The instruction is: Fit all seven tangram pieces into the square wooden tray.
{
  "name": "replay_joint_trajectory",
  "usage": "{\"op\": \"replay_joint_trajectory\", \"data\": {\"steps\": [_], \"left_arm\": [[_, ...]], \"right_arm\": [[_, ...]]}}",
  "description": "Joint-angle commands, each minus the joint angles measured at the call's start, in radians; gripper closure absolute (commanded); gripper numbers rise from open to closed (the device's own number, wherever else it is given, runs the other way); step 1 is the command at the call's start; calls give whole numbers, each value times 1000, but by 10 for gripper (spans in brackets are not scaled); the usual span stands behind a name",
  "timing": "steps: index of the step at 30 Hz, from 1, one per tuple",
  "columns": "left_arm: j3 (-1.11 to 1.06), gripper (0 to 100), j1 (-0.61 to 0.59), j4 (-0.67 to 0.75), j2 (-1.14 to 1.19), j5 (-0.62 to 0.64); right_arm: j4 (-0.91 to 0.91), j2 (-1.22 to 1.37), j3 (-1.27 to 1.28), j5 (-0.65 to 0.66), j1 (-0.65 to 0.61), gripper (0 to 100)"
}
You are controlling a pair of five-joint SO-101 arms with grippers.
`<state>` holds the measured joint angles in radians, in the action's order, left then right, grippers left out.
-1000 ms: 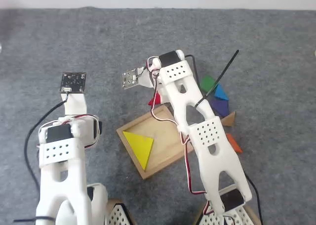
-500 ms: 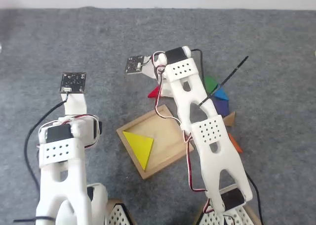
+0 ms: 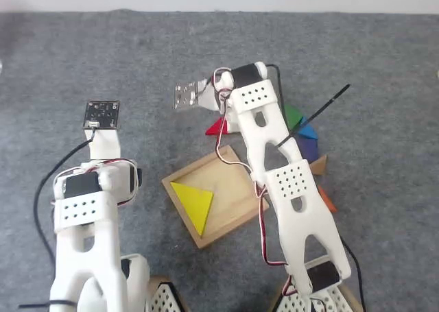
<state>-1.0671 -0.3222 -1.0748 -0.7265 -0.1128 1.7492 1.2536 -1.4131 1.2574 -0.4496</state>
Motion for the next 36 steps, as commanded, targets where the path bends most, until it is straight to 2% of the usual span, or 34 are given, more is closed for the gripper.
{"op": "replay_joint_trajectory", "data": {"steps": [1,8,16,26,30,36], "left_arm": [[5,834,5,15,-29,6],[5,834,5,15,-28,6],[5,834,5,15,-28,6],[5,834,5,12,-28,6],[5,834,5,12,-28,6],[5,834,5,12,-28,6]], "right_arm": [[22,27,-52,41,-16,506],[-24,68,-55,40,-19,506],[4,79,-213,43,-22,502],[-5,139,-221,245,-59,504],[10,157,-221,252,-48,507],[39,165,-215,232,-15,569]]}}
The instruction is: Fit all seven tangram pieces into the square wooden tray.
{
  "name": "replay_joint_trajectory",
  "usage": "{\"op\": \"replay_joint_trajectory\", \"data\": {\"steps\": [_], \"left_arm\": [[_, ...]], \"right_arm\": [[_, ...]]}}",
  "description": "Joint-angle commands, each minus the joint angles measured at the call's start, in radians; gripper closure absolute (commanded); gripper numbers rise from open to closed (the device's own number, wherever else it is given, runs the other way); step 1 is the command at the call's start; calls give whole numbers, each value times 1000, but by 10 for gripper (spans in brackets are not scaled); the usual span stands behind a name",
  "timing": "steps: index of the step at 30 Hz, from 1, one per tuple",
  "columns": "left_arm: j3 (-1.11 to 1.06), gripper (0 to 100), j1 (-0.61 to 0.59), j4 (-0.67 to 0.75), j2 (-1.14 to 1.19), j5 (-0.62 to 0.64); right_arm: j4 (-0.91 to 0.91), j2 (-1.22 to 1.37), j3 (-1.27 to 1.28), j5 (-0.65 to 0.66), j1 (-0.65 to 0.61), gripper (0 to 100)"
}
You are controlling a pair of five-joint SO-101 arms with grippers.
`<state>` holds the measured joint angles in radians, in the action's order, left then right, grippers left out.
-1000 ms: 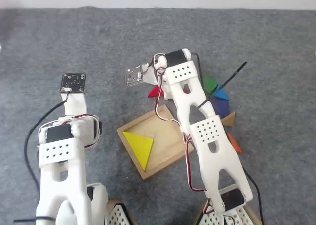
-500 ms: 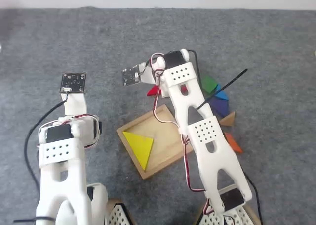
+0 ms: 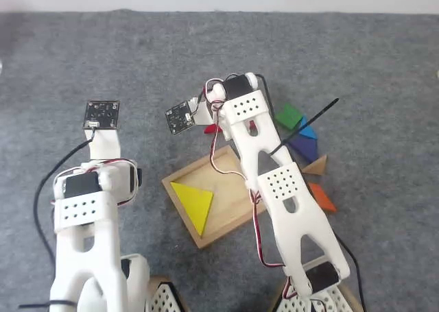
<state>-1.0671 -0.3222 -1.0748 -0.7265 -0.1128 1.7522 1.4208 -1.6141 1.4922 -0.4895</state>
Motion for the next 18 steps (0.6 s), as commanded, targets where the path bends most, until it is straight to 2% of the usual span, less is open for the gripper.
{"op": "replay_joint_trajectory", "data": {"steps": [1,5,10,18], "left_arm": [[5,834,5,12,-28,6],[5,834,5,12,-28,6],[5,834,5,11,-28,6],[5,834,5,11,-28,6]], "right_arm": [[38,-2,-14,-3,27,571],[38,-2,-12,-3,31,573],[38,-2,-12,-34,31,652],[42,-1,-11,-66,88,653]]}}
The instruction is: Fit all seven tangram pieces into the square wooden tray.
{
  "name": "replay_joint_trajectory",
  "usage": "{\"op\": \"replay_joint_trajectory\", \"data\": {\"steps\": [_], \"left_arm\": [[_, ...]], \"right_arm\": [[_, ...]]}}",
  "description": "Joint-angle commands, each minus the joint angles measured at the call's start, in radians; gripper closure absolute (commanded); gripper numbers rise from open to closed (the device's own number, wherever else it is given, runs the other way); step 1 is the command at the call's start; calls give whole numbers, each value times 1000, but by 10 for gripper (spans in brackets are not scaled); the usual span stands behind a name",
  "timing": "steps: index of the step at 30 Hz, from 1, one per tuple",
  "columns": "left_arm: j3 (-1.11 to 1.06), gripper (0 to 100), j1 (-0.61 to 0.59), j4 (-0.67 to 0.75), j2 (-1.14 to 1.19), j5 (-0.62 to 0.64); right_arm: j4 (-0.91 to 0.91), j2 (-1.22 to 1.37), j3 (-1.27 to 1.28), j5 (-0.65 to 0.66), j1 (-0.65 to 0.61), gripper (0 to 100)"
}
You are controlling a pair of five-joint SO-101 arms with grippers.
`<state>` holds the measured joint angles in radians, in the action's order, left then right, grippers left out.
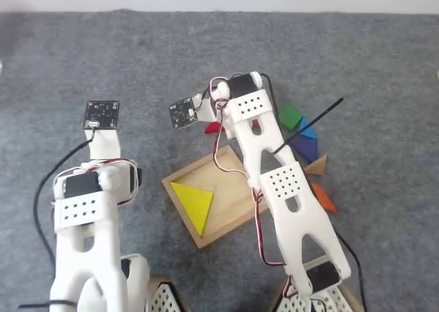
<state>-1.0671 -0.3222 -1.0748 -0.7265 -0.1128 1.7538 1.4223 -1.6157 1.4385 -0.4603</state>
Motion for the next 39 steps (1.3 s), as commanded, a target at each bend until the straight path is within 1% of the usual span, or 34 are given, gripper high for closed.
{"op": "replay_joint_trajectory", "data": {"steps": [1,19,25,39], "left_arm": [[5,834,5,11,-28,6],[5,834,5,11,-28,8],[5,834,5,11,-28,8],[5,834,5,11,-28,8]], "right_arm": [[41,-2,-9,-12,65,653],[41,44,-9,-8,45,656],[41,45,-9,-8,41,712],[42,41,-9,-15,44,711]]}}
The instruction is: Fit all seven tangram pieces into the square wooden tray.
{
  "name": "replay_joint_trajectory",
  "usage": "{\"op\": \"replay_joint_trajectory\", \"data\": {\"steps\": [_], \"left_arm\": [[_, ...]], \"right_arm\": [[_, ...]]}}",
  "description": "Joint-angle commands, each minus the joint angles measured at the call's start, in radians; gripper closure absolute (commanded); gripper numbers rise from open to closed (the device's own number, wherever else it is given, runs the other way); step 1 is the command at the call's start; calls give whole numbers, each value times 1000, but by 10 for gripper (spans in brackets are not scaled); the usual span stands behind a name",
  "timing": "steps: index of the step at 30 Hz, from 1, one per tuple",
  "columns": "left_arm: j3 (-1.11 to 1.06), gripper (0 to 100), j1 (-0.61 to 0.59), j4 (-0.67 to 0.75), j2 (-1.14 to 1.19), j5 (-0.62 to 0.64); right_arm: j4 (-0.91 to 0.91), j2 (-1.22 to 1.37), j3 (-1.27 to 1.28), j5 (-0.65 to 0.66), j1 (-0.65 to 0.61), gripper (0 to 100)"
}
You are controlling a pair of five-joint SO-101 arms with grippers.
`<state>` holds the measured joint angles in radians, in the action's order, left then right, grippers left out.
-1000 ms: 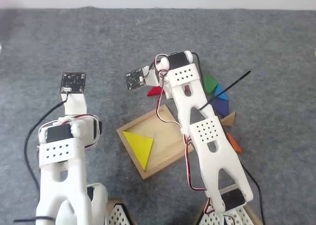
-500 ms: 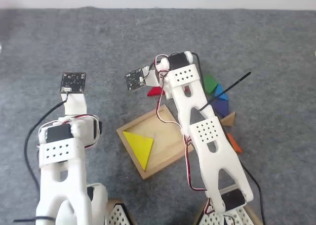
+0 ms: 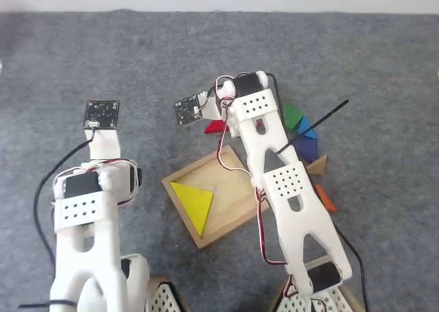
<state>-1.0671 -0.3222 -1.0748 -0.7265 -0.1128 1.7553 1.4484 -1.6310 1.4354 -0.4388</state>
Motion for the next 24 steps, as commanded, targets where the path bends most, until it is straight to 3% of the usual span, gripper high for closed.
{"op": "replay_joint_trajectory", "data": {"steps": [1,19,24], "left_arm": [[5,834,5,11,-28,8],[5,834,3,12,-28,6],[5,834,3,12,-28,6]], "right_arm": [[41,13,5,-25,22,711],[42,12,-3,-52,24,746],[39,-12,-5,-52,21,607]]}}
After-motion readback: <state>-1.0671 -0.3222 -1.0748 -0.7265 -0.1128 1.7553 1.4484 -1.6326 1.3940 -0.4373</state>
